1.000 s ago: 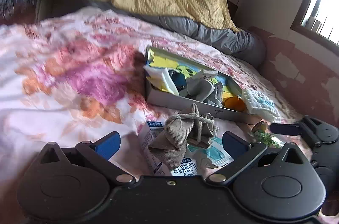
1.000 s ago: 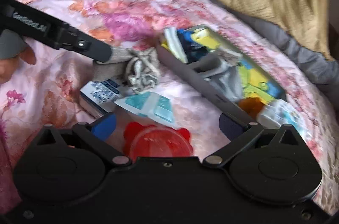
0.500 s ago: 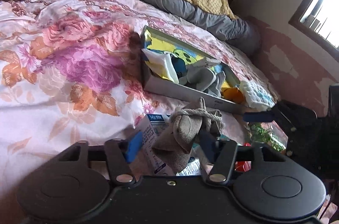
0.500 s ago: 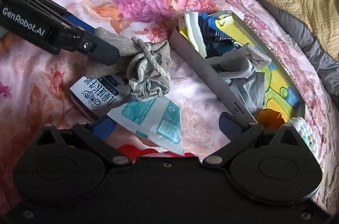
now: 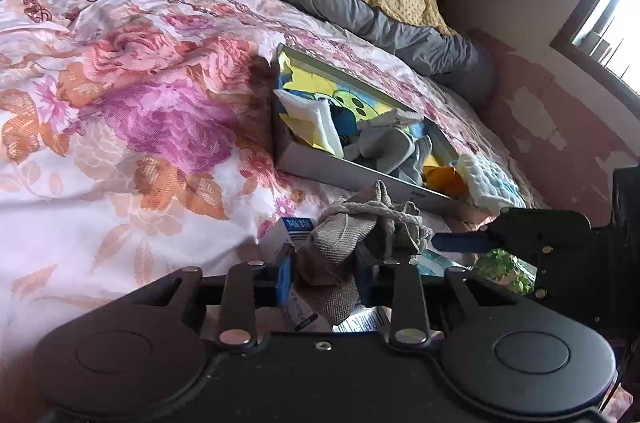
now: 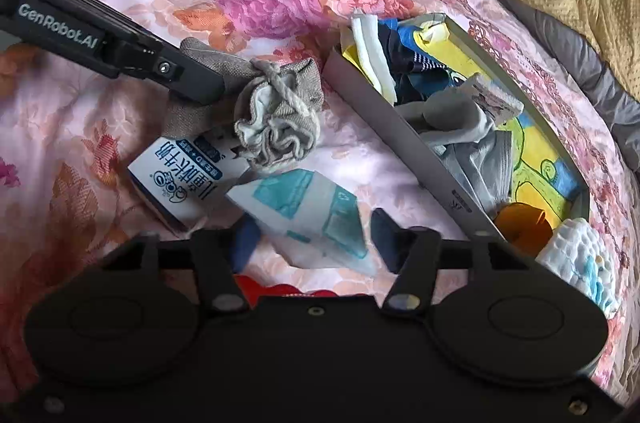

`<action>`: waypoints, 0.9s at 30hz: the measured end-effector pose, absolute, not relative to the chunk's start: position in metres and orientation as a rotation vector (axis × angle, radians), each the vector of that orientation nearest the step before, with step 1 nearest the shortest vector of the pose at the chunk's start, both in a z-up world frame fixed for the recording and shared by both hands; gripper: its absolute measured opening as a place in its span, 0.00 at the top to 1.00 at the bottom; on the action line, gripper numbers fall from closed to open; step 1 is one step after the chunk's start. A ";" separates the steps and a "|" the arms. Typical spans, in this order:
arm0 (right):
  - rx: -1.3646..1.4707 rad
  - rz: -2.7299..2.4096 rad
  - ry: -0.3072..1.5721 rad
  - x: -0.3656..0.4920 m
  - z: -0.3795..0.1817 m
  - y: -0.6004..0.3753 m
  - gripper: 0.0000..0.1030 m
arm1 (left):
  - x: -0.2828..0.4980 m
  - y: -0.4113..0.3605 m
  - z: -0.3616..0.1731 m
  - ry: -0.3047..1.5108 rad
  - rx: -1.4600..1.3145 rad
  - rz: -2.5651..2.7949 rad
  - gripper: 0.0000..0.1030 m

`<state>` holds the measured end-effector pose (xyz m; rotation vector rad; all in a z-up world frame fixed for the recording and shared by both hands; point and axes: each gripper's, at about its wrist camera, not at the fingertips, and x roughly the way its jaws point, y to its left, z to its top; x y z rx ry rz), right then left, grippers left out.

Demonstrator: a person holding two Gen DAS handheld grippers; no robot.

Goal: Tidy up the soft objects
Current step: 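Close the left tool on the gray tied sock while the right tool grips the blue-white packet, then lift and carry the gray sock over the tray with the left tool while the right tool carries the packet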

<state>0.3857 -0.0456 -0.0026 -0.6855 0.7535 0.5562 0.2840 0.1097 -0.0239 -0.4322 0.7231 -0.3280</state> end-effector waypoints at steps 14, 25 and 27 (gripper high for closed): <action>-0.698 0.556 0.654 0.369 0.001 -0.048 0.69 | 0.278 0.113 -0.017 0.653 -0.454 -0.303 0.85; -0.630 0.509 0.534 0.363 0.023 -0.074 0.72 | 0.281 0.110 0.008 0.537 -0.488 -0.259 0.85; -0.610 0.478 0.499 0.367 0.030 -0.080 0.72 | 0.287 0.108 0.013 0.514 -0.480 -0.251 0.85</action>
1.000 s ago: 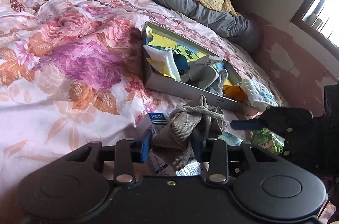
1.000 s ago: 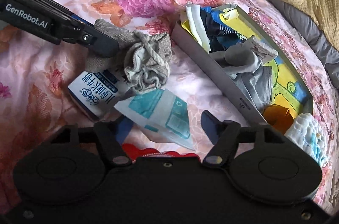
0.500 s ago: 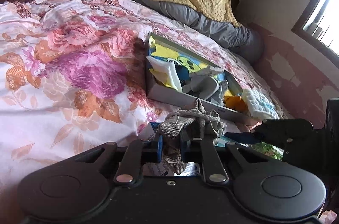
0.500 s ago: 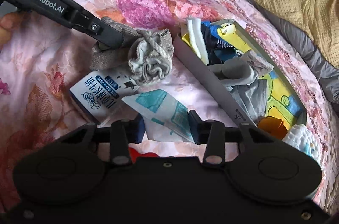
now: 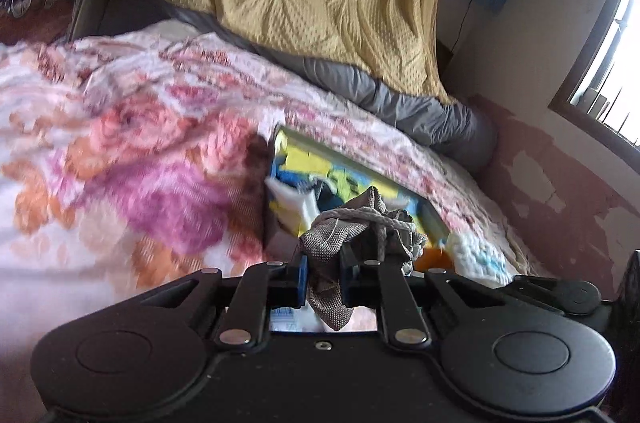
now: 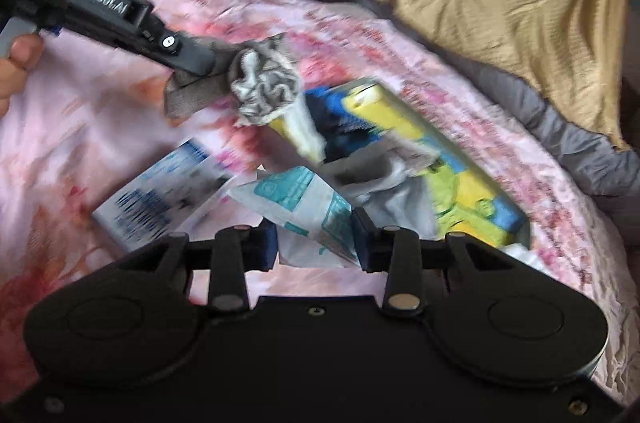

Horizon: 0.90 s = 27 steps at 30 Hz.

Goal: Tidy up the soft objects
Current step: 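Lift and carry the gray sock over the tray with the left tool while the right tool carries the packet, then open the left tool to drop the gray sock while the right tool releases the packet into the tray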

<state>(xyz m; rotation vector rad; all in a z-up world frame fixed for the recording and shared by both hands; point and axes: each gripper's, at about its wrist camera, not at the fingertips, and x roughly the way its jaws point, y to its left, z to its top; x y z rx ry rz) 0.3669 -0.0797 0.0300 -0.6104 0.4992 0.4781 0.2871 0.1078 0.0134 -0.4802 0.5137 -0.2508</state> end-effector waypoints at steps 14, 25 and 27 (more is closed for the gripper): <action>-0.413 0.242 0.383 0.443 0.069 -0.117 0.72 | 0.366 0.085 0.021 0.487 -0.485 -0.181 0.85; -0.233 0.095 0.503 0.502 0.048 -0.140 0.71 | 0.413 0.063 0.003 0.570 -0.465 -0.114 0.85; -0.192 0.089 0.530 0.512 0.043 -0.147 0.71 | 0.416 0.061 0.000 0.581 -0.468 -0.112 0.85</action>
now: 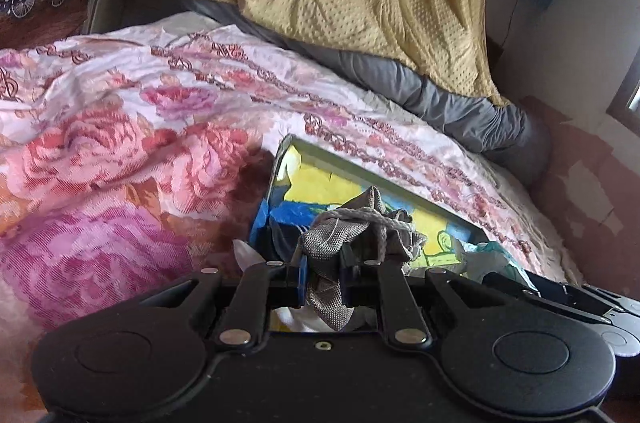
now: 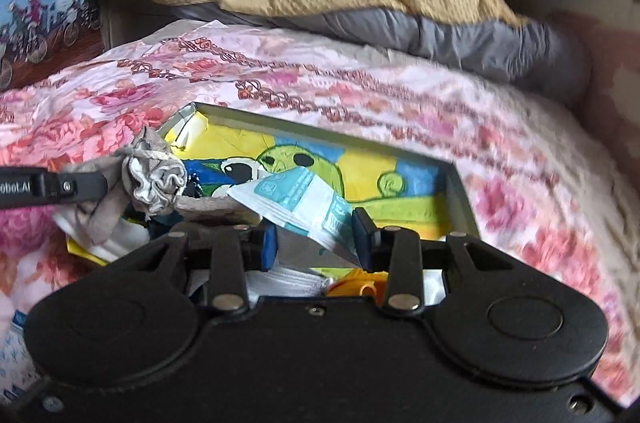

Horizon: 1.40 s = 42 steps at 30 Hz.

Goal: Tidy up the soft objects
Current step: 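Open the left tool to drop the gray sock while the right tool releases the packet into the tray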

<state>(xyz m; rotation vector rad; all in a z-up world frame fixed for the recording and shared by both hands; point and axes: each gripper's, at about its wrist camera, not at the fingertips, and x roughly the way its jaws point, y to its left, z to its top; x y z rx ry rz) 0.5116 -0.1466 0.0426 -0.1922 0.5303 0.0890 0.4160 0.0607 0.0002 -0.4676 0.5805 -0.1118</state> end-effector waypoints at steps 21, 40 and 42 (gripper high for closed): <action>-0.192 0.074 0.554 0.518 0.036 -0.140 0.64 | 0.424 0.049 -0.013 0.630 -0.487 -0.090 0.81; -0.149 0.124 0.525 0.488 0.055 -0.155 0.24 | 0.390 0.050 0.011 0.534 -0.434 -0.068 0.45; -0.137 0.129 0.511 0.480 0.061 -0.158 0.20 | 0.381 0.049 0.016 0.513 -0.422 -0.070 0.42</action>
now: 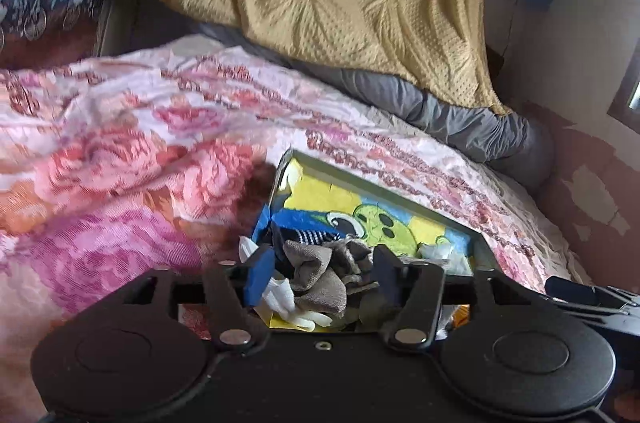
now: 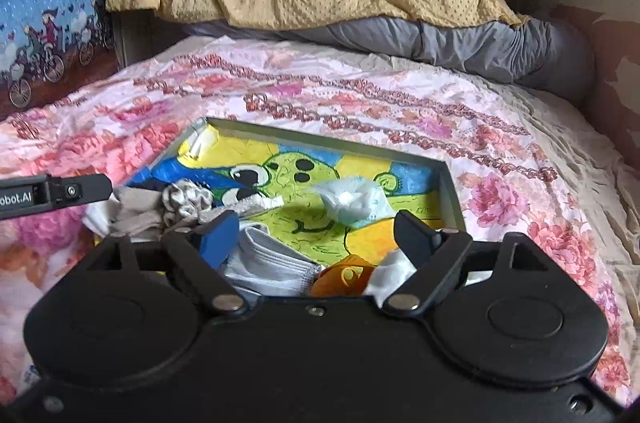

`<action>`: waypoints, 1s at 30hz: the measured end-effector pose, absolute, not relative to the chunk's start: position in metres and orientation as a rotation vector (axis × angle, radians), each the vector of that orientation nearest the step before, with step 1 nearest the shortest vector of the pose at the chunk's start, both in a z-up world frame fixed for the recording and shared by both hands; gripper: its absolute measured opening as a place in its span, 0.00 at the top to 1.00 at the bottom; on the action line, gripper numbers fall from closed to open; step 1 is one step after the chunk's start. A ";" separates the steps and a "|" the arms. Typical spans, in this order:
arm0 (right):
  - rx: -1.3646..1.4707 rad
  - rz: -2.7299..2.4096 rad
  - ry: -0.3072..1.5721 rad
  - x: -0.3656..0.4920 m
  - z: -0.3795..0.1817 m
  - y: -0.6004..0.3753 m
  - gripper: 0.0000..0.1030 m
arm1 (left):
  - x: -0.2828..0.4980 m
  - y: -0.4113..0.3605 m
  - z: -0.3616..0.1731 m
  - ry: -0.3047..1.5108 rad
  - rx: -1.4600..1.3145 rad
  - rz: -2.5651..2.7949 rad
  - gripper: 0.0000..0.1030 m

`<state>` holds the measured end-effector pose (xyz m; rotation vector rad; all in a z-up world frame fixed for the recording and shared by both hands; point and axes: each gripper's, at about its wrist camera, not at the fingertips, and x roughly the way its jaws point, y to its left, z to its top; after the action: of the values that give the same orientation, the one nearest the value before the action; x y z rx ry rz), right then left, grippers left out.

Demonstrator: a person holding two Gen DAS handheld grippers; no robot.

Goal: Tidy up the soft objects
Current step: 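Open the left tool to drop the gray sock while the right tool releases the packet into the tray, then withdraw both open tools away from the tray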

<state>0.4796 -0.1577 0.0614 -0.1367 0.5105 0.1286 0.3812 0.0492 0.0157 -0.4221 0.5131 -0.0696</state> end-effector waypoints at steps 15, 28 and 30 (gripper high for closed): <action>-0.074 0.189 0.420 0.399 0.102 -0.177 0.01 | 0.298 0.045 0.056 0.380 -0.313 -0.086 0.06; 0.007 0.219 0.390 0.334 0.109 -0.194 0.00 | 0.228 0.031 0.068 0.338 -0.278 -0.093 0.01; 0.017 0.219 0.382 0.322 0.109 -0.197 0.00 | 0.219 0.029 0.066 0.342 -0.280 -0.091 0.01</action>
<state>0.3222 -0.1971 0.1091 0.0168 0.3819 0.2189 0.2195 0.0294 0.0662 -0.2798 0.3423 -0.0911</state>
